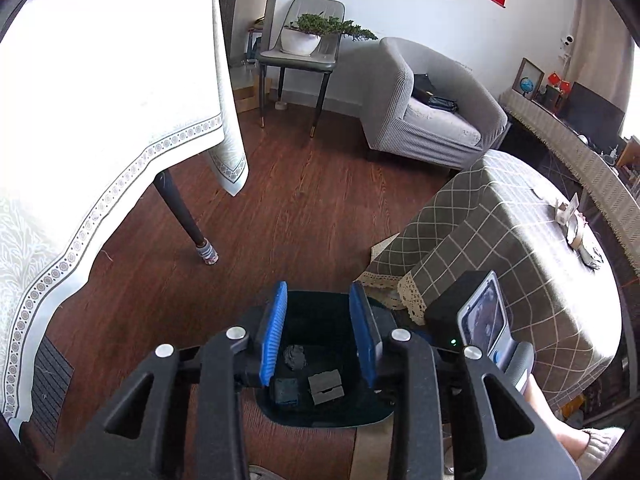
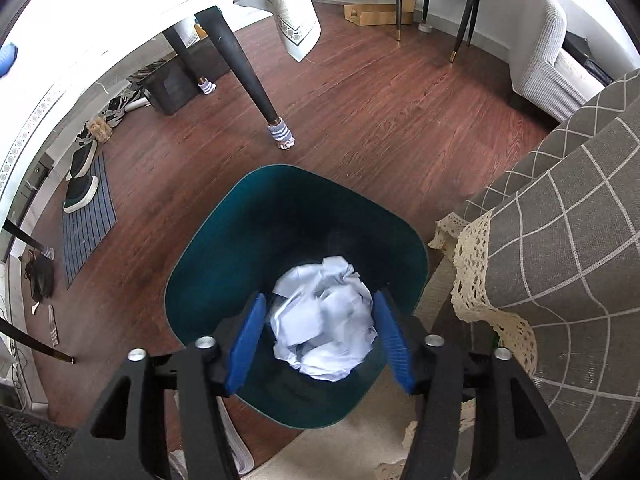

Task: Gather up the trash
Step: 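Open the right tool to drop the paper ball into the bin, then move both tools back over the table toward the tape roll and snack bag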

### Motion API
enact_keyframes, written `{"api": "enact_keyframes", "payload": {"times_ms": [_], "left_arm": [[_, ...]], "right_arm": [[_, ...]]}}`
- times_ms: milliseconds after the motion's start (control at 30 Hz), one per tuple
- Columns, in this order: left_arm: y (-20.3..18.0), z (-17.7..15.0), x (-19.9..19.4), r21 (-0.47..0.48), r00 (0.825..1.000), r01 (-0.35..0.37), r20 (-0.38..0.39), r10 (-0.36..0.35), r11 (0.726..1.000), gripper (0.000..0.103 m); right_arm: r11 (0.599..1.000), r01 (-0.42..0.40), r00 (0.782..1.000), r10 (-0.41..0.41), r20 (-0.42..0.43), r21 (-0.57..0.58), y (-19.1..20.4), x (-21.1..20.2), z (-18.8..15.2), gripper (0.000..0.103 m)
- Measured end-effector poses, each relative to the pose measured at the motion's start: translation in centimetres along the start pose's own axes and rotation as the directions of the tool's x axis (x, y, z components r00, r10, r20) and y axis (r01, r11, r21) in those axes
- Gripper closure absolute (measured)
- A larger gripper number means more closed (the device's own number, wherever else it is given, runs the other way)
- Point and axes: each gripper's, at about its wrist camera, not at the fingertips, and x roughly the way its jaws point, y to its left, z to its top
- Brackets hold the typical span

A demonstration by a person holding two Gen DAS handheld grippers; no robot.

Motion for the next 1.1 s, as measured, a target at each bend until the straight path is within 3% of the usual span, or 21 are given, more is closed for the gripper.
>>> {"api": "enact_keyframes", "payload": {"times_ms": [267,400,567,833,1000,1100], "left_arm": [[-2.2,1.2,-1.3,0.029,0.999,0.010,0.052,-0.011,1.000,0.069],[-3.8,1.9,-2.0,0.066,0.996,-0.024,0.093,0.018,0.998,0.069],[-5.7,2.5,-2.7,0.078,0.993,-0.011,0.122,0.002,0.997,0.069],[-8.4,3.7,-3.7,0.091,0.986,0.023,0.164,-0.038,0.996,0.067],[-10.2,4.6,-4.2,0.080,0.978,0.092,0.180,-0.106,0.992,0.062],[-11.6,4.5,-3.9,0.099,0.978,0.098,0.175,-0.114,0.990,0.056]], "right_arm": [[0.999,0.007,1.000,-0.006,0.020,-0.048,0.2,-1.2,-0.7,0.040],[0.999,-0.007,0.998,0.010,0.065,-0.051,-0.3,-3.0,-1.0,0.040],[0.998,-0.037,0.991,0.043,0.126,-0.048,-1.0,-5.9,-1.2,0.040],[0.996,-0.066,0.964,0.080,0.256,-0.064,-2.3,-12.0,-1.7,0.040],[0.996,-0.055,0.942,0.074,0.327,-0.065,-3.9,-15.5,-2.1,0.044],[0.998,-0.042,0.932,0.058,0.359,-0.051,-5.4,-17.3,-2.6,0.044]]}}
